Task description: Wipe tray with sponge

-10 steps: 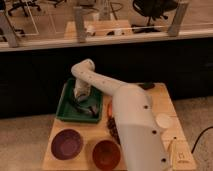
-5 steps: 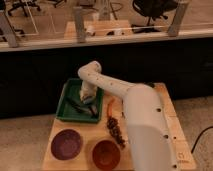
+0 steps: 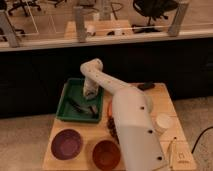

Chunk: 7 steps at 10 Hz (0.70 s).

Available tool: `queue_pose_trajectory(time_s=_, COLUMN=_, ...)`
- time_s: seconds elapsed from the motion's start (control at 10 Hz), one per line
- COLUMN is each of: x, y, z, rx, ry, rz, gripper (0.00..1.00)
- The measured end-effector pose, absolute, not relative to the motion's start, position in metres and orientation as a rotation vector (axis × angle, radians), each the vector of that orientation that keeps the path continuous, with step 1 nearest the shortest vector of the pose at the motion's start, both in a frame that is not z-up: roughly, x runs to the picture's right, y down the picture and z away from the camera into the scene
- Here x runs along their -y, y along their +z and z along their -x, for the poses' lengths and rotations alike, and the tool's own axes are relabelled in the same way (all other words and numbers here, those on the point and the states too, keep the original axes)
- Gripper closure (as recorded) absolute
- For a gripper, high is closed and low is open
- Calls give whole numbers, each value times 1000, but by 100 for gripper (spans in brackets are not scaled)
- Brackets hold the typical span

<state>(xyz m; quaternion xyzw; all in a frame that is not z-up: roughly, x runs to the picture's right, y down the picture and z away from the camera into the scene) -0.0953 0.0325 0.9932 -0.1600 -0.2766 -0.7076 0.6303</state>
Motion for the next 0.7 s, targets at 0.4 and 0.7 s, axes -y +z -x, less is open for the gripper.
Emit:
queue_pose_trajectory(time_s=0.4, x=-32, y=977, z=135, rx=685, ry=-1684, rz=303, gripper=100)
queue_pose_trajectory(time_s=0.7, x=-47, y=958, z=145, rx=739, ry=-1701, rz=268, gripper=100)
